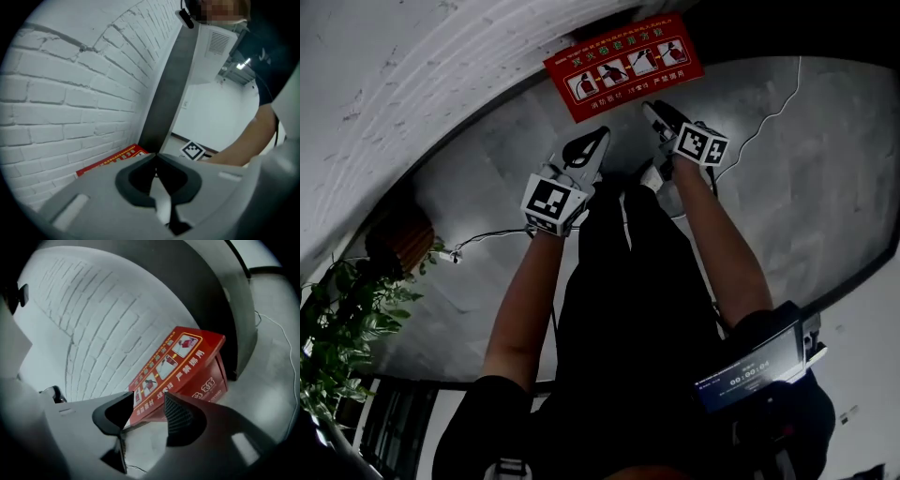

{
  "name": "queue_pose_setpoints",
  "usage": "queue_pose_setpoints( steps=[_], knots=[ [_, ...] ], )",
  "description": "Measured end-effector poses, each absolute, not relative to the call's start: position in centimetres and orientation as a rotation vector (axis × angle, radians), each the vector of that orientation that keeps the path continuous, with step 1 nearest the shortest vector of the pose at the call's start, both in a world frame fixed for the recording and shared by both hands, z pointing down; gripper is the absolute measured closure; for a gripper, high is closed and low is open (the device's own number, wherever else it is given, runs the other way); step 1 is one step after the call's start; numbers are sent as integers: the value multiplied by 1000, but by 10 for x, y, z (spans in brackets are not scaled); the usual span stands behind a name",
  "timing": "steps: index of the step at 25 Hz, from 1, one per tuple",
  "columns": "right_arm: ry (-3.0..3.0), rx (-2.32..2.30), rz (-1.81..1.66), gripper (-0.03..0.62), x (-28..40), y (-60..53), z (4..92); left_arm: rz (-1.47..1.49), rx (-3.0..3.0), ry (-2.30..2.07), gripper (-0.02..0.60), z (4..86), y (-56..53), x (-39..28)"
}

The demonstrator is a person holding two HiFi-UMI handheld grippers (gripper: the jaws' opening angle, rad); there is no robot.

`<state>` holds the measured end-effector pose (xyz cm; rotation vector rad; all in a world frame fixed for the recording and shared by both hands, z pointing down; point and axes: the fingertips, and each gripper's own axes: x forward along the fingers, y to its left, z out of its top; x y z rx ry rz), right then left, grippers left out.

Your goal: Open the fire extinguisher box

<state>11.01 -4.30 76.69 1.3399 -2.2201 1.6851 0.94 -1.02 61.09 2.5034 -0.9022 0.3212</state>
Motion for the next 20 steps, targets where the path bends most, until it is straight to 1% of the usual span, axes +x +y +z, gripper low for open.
queue_pose_setpoints(
  steps=[3, 7, 13, 16, 17, 19, 20],
  knots=[
    [-2171, 1398, 1804, 390, 115, -46, 797, 341, 2500, -873, 581, 628, -6, 12],
    [-2163, 1440, 1916, 370, 116, -56, 815, 348, 2469, -870, 581, 644, 0, 10],
    [-2100, 1488, 2039, 370, 117, -65, 834, 351, 2459, -875, 581, 650, -1, 6],
    [-2084, 1511, 2043, 373, 117, -70, 840, 350, 2456, -885, 581, 653, -8, 2],
    [-2070, 1521, 2036, 380, 117, -70, 842, 348, 2456, -889, 581, 654, -10, 1],
    [-2033, 1542, 2038, 447, 119, -69, 848, 347, 2457, -897, 581, 654, -14, -2],
    [-2017, 1548, 2051, 448, 120, -68, 850, 346, 2456, -901, 581, 654, -15, -4]
  ],
)
